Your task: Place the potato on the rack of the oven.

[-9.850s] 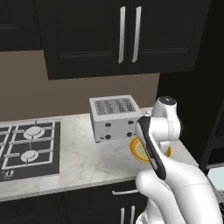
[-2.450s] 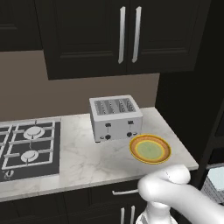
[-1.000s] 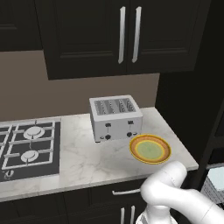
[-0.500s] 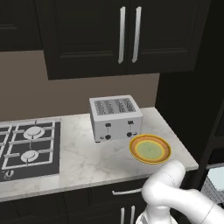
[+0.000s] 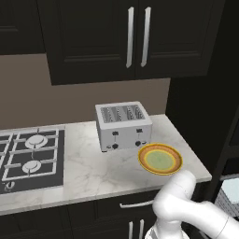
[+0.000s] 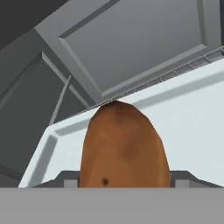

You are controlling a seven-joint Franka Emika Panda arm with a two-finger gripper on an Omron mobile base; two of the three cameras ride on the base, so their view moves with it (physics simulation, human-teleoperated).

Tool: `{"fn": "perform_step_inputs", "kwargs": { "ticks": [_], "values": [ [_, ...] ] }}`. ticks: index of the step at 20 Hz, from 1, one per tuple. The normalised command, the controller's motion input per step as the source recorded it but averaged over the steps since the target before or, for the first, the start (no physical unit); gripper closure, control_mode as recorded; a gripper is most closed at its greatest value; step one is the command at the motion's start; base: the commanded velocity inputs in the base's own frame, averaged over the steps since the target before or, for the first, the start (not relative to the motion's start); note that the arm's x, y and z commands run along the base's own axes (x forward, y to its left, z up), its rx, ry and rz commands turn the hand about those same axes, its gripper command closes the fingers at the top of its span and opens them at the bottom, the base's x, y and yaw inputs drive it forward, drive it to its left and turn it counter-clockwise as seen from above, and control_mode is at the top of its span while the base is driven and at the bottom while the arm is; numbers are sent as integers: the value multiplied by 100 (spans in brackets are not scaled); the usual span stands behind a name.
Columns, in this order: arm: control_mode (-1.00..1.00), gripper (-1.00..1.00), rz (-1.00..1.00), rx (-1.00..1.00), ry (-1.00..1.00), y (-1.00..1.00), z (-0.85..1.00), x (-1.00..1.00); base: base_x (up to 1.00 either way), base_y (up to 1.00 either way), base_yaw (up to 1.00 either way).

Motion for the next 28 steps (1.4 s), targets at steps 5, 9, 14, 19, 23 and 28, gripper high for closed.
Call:
{"fn": "perform_step_inputs", "kwargs": {
  "ticks": [5,9,14,19,23,28],
  "values": [
    [-100,100,0,-2,0,-2,-38,11,0,0,0],
    [-100,100,0,-5,0,-4,-36,9,0,0,0],
    [-100,100,0,-6,-3,-1,-35,0,0,0,0],
    [-100,100,0,-1,-2,0,-27,0,0,0,0],
    [-100,-100,0,0,0,0,-11,0,0,0,0],
    [-100,-100,0,0,-5,-1,-1,-10,0,0,0]
  ]
}}
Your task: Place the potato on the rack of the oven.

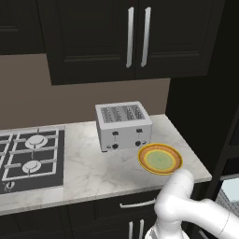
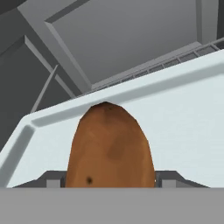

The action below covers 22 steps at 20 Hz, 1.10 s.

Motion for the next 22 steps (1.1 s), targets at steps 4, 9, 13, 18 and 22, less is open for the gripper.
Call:
{"fn": "perform_step_inputs", "kwargs": {
  "ticks": [4,9,13,18,22],
  "values": [
    [-100,-100,0,-2,-2,-16,-2,-11,0,0,0],
    [-100,-100,0,-2,-7,-3,1,-29,0,0,0],
    [-100,-100,0,0,-6,-2,31,-81,0,0,0],
    [-100,-100,0,-3,0,0,67,-97,0,0,0],
    [-100,-100,0,-17,0,9,98,-96,0,0,0]
  ]
}}
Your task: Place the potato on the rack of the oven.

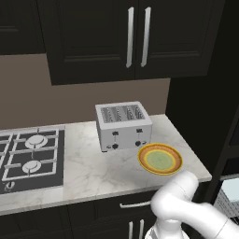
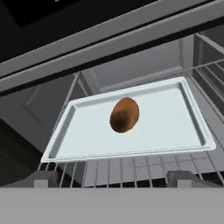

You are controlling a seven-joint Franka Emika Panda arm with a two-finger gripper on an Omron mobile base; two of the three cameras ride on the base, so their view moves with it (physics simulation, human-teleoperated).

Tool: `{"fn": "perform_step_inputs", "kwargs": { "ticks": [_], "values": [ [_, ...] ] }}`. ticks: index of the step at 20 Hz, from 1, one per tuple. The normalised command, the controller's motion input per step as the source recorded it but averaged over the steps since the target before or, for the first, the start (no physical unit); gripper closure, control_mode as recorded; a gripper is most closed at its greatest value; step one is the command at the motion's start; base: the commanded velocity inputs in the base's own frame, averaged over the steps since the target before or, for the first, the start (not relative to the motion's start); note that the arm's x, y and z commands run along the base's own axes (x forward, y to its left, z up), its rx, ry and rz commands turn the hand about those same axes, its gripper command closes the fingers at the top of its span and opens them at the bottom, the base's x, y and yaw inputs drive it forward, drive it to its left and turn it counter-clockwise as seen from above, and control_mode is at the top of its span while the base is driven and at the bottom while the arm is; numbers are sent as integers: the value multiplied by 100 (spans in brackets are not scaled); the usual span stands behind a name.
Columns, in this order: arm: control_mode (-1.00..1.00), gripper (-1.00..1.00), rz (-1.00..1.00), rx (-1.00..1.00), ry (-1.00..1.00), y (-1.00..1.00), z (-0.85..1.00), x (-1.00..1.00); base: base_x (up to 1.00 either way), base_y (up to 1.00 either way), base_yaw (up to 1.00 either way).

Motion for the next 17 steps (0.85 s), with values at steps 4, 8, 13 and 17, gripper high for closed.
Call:
{"fn": "perform_step_inputs", "kwargs": {
  "ticks": [4,8,13,17],
  "values": [
    [-100,-100,0,-31,0,28,100,-92,0,0,0],
    [-100,-100,0,-47,0,59,82,-96,0,0,0],
    [-100,-100,0,-64,0,79,53,-68,0,0,0],
    [-100,-100,0,-51,18,94,38,-13,0,0,0]
  ]
}}
